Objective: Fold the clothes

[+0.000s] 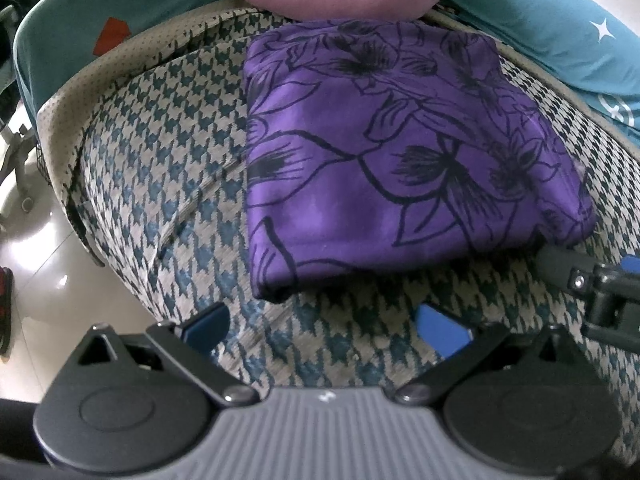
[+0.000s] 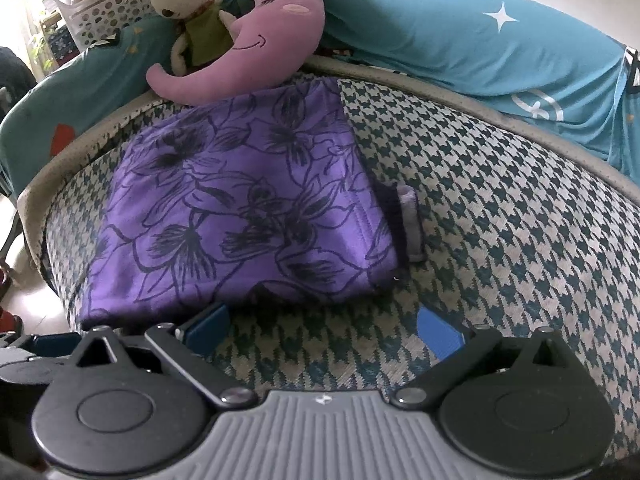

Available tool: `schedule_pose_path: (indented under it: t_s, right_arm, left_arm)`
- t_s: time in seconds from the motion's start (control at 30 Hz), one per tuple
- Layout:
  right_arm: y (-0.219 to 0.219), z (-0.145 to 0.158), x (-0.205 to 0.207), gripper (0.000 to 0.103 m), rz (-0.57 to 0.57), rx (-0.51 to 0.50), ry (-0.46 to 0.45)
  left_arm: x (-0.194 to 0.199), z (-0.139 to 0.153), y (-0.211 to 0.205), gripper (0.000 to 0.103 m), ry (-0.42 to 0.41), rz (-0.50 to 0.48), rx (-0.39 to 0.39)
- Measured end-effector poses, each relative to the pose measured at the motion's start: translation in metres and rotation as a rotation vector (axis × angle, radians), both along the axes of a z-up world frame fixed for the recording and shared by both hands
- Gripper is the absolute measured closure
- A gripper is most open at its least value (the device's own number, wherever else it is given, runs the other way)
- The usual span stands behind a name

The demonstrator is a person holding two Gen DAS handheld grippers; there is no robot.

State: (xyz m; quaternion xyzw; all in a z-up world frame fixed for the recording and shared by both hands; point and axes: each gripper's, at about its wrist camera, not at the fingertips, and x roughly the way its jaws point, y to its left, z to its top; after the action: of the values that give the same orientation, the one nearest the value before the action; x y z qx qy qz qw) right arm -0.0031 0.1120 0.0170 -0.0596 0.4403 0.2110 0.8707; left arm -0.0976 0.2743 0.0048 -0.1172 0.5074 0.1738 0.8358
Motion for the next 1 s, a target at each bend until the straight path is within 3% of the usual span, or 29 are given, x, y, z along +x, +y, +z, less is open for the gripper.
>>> schedule_pose_path:
  t_s: [1.0]
  right_arm:
    - [0.0018, 0.0013, -0.0003, 0.002, 0.004, -0.010, -0.011]
  left_arm:
    - [0.0008, 0.0018, 0.0047, 0.000, -0.009, 0.000, 0.011]
